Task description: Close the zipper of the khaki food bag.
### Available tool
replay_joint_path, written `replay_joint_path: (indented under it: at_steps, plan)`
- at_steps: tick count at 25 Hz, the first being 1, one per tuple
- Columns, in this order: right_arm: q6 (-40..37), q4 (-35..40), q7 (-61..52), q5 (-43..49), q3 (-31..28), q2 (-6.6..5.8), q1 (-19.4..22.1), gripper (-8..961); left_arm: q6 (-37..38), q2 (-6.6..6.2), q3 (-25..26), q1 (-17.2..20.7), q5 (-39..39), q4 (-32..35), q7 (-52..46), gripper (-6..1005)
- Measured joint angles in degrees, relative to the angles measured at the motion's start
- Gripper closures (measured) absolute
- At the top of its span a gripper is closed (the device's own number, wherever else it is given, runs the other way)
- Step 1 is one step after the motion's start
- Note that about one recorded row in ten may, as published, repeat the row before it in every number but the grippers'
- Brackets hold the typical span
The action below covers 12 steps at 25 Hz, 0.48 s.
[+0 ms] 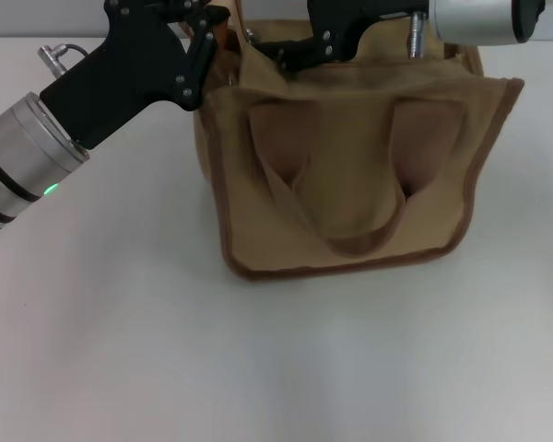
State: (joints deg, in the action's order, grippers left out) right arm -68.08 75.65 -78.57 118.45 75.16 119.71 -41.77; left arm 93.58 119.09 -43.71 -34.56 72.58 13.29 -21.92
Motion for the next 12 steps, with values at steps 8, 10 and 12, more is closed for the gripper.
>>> replay_joint_path:
  at_steps: [8,10,12]
  plan:
    - [1.56,0.20,0.10,-0.62,1.38,0.00,0.49,174,0.03,-0.08,-0.33,0.01,0.01,0.07,-0.58,965]
    - [2.01,0.32,0.57,-1.11,1.82,0.00,0.85,174,0.06,-0.09,-0.21,0.02,-0.08,0.07,-1.26,964]
    - [2.22,0.46,0.69,-1.65,2.08,-0.01,1.06,174,0.13,-0.11,-0.08,0.02,-0.11,0.10,-1.79,964]
